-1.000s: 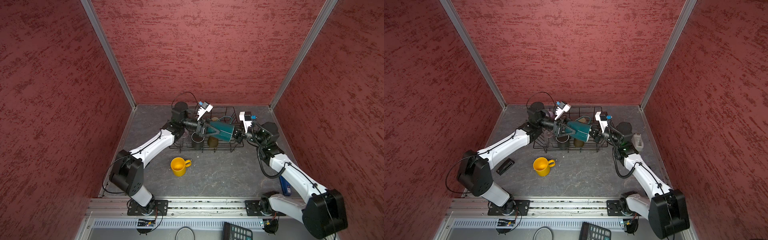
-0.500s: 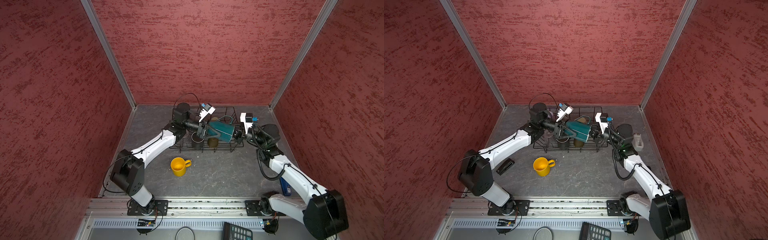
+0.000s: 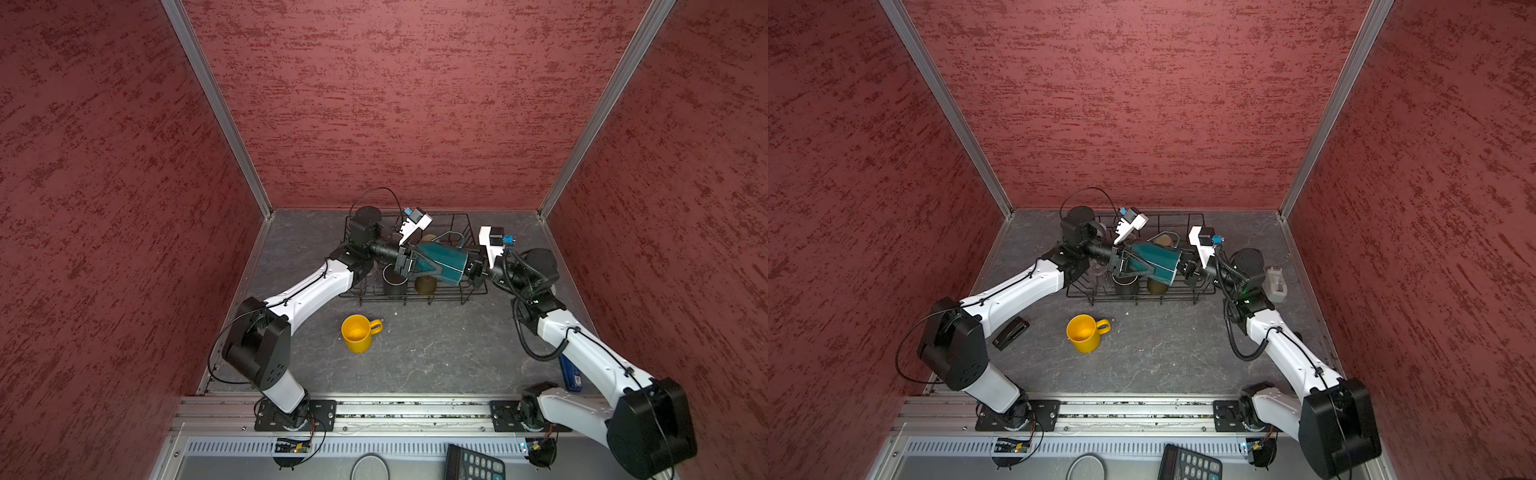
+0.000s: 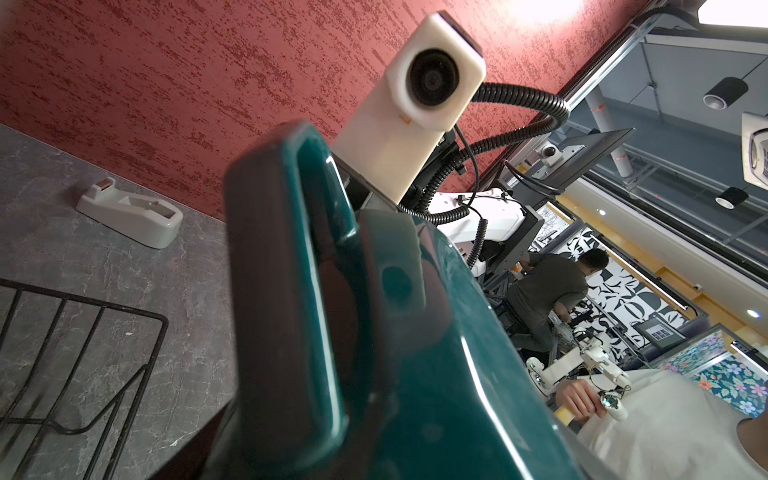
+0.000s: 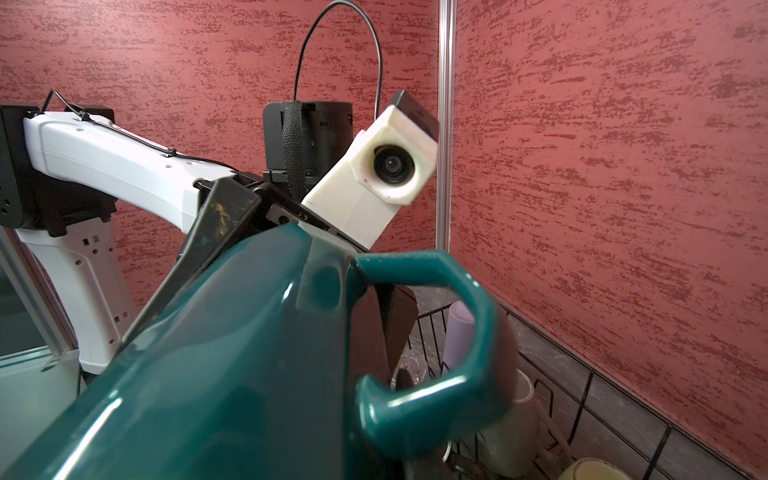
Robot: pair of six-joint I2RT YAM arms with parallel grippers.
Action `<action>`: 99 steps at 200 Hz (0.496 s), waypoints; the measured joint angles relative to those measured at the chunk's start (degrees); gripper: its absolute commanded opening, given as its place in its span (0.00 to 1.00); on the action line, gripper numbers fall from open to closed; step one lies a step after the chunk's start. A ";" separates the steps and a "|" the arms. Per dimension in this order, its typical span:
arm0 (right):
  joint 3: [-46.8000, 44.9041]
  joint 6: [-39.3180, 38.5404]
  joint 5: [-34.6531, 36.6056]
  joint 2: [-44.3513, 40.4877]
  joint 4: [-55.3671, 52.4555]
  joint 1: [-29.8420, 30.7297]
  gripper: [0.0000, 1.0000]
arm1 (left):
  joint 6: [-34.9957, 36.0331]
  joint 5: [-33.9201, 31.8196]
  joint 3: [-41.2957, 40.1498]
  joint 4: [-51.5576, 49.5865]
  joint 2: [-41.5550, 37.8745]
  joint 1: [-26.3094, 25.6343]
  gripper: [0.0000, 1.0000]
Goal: Load cups into a dish rack
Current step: Pick up the cup from the bottom-center of the table.
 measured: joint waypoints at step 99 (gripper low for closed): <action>0.00 0.22 0.44 0.02 -0.15 0.00 0.11 | -1.70 -0.11 0.00 1.79 0.37 0.04 0.00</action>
